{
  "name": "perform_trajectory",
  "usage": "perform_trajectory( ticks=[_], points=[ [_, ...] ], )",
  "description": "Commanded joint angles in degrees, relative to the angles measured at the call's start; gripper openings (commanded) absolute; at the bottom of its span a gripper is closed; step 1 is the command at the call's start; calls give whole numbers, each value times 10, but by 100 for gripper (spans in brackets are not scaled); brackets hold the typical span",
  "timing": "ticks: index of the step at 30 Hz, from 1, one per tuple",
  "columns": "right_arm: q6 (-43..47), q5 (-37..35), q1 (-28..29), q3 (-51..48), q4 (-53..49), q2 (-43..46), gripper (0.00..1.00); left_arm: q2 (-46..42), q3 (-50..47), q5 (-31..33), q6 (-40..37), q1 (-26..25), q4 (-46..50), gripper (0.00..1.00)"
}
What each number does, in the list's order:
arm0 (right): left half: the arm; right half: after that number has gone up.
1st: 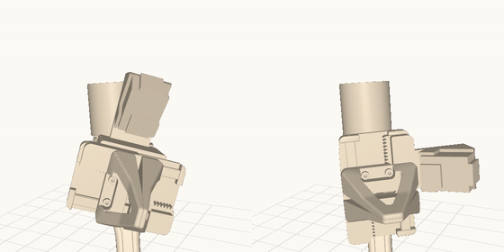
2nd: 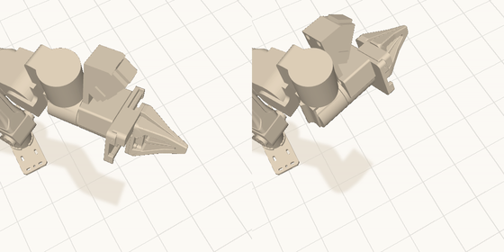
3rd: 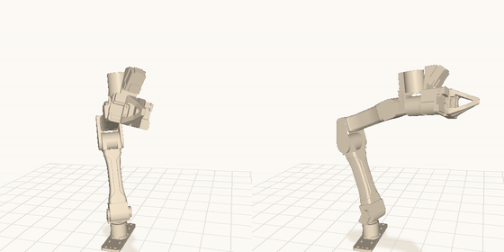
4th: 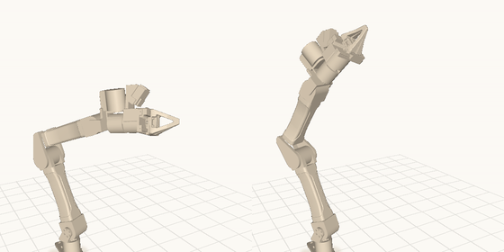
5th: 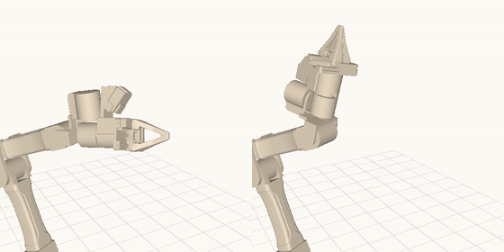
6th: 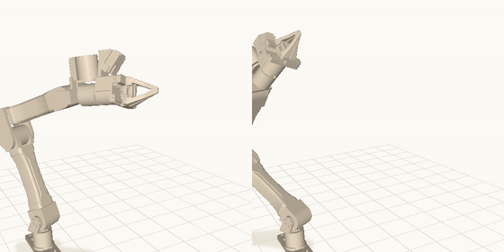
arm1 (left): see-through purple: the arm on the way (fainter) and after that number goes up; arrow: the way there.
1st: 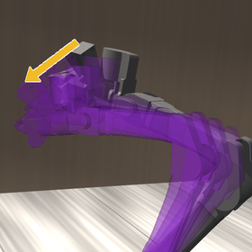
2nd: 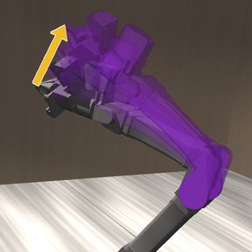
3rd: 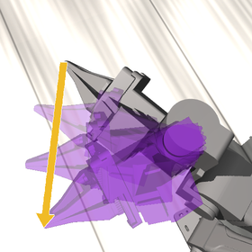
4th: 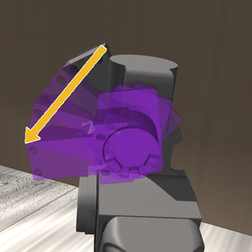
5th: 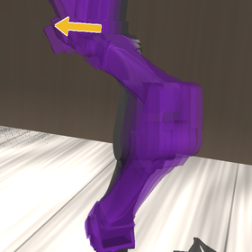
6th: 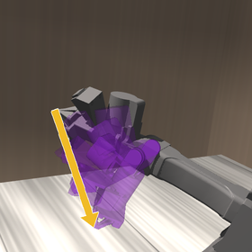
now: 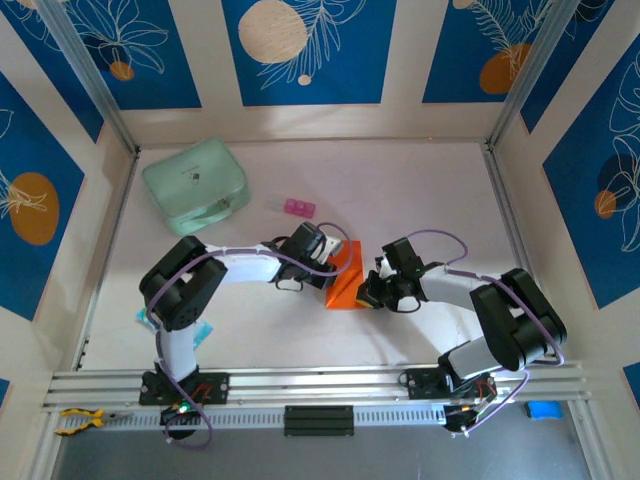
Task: Fold a paper plane with a square sheet of paper (pick it up from the middle)
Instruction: Fold the triangle a second time at the center of the table.
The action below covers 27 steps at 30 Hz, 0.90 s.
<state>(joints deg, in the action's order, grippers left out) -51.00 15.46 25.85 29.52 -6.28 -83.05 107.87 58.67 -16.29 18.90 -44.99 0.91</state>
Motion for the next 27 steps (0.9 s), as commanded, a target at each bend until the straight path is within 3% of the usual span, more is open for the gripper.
perform_trajectory(
  ticks=[1, 27],
  points=[
    [10, -15, -2, -5, -51, 3, 7, 14, 13, -11, -17, 8, 12, 5],
    [-10, 12, -40, 0, -47, 122, 10, 17, 4, 8, 42, 7, 40, 2]
  ],
)
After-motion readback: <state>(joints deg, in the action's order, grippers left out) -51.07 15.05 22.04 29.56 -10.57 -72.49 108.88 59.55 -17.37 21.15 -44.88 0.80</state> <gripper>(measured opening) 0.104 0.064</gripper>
